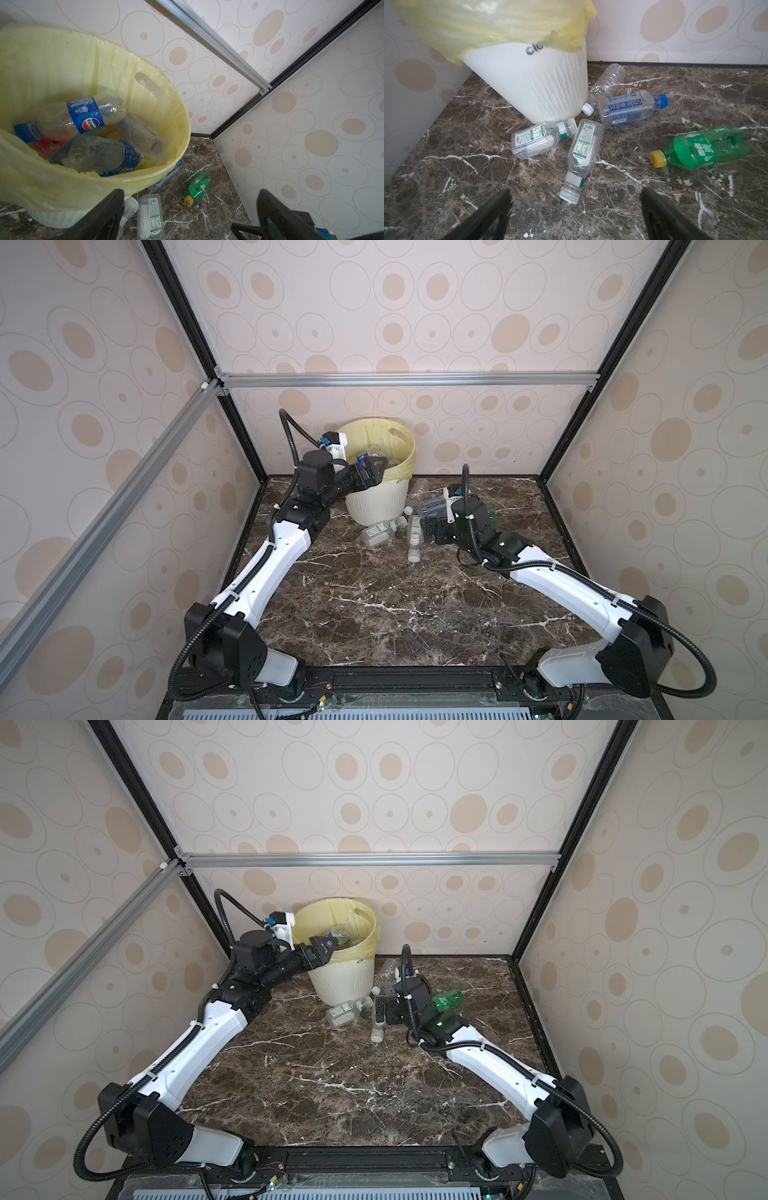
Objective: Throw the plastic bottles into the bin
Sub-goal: 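Lower the left gripper away from the bin while the right moves toward the green-label bottle, then lower the right gripper onto the green-label clear bottle and close it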
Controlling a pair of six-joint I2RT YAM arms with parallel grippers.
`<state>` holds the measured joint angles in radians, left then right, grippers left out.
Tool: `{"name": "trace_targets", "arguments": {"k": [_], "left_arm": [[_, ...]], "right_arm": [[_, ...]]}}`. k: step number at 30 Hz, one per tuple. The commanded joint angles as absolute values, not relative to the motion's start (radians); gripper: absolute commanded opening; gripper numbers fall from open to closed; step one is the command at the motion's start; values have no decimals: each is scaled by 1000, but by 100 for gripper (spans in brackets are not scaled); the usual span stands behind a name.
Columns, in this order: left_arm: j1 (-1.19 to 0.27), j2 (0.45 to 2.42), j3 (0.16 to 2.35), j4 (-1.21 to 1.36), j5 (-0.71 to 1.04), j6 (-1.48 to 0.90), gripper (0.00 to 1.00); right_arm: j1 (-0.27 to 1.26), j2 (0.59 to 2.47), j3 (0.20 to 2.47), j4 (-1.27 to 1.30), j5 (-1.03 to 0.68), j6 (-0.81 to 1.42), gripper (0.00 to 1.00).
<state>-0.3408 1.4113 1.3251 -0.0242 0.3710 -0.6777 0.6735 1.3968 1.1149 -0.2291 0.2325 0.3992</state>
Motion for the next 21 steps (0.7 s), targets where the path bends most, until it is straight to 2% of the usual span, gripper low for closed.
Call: {"name": "trace_targets", "arguments": {"k": [1,11,21], "left_arm": [[-353,1356,1250,24,401,-690,99],[-354,1290,941,108,434,-774,99],[-356,1300,749,245,494,-879,99]], "right_arm": [[675,1458,1082,-256,227,450,100],[674,1680,1105,-240,147,538,93],[676,1826,1161,-216,83,568,86]]}}
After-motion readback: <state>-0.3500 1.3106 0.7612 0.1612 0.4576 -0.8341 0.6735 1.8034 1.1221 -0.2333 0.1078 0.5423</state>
